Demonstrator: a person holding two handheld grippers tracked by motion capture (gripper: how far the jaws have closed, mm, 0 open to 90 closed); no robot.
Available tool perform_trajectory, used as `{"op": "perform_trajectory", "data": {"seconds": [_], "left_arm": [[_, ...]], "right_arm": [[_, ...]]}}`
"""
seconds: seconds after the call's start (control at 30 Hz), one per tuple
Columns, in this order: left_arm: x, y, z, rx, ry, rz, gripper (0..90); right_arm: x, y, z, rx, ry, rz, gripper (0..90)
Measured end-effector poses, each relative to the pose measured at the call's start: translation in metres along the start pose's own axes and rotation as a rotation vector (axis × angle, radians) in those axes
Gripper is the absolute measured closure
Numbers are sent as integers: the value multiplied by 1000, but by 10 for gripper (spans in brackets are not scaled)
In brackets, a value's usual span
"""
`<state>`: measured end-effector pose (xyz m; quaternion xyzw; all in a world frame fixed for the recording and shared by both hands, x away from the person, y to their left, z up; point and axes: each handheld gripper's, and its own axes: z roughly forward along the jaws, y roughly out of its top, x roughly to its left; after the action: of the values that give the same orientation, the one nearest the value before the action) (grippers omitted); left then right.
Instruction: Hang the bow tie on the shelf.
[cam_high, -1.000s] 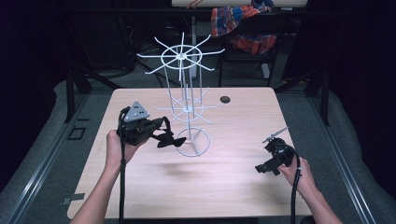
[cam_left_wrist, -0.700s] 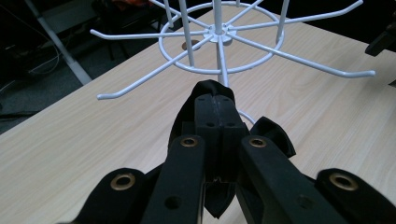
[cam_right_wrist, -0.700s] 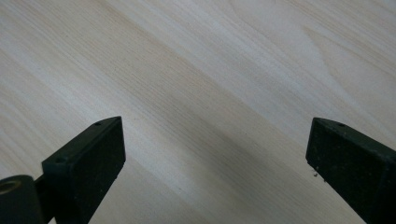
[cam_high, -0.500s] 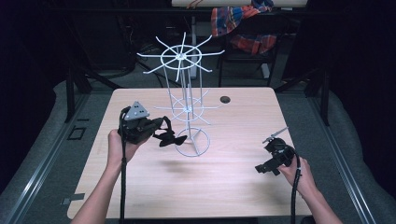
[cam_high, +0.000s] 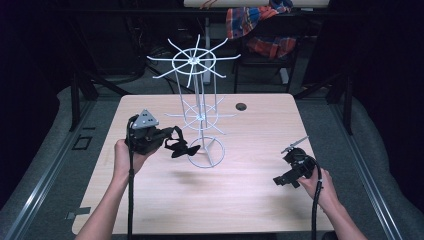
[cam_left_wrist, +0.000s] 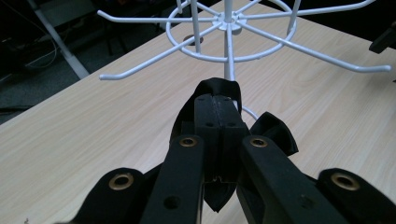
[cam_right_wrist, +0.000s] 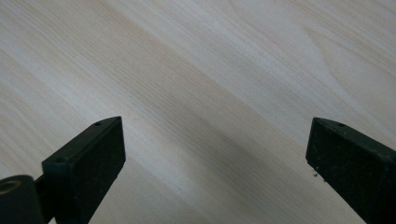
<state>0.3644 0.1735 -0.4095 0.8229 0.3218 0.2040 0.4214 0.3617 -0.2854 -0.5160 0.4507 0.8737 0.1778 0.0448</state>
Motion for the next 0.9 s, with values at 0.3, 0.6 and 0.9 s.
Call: {"op": "perform_trajectory", "data": {"seconds": [0.3, 0.6, 0.9], "left_arm": [[1, -2, 2, 13, -15, -3, 865], [2, -7, -1, 26, -32, -14, 752], [5, -15, -10, 64, 5, -39, 433]], "right_arm": [[0, 0, 0, -3, 9, 6, 43], [3, 0, 1, -25, 5, 21, 43], [3, 2, 1, -11, 5, 1, 43]]}}
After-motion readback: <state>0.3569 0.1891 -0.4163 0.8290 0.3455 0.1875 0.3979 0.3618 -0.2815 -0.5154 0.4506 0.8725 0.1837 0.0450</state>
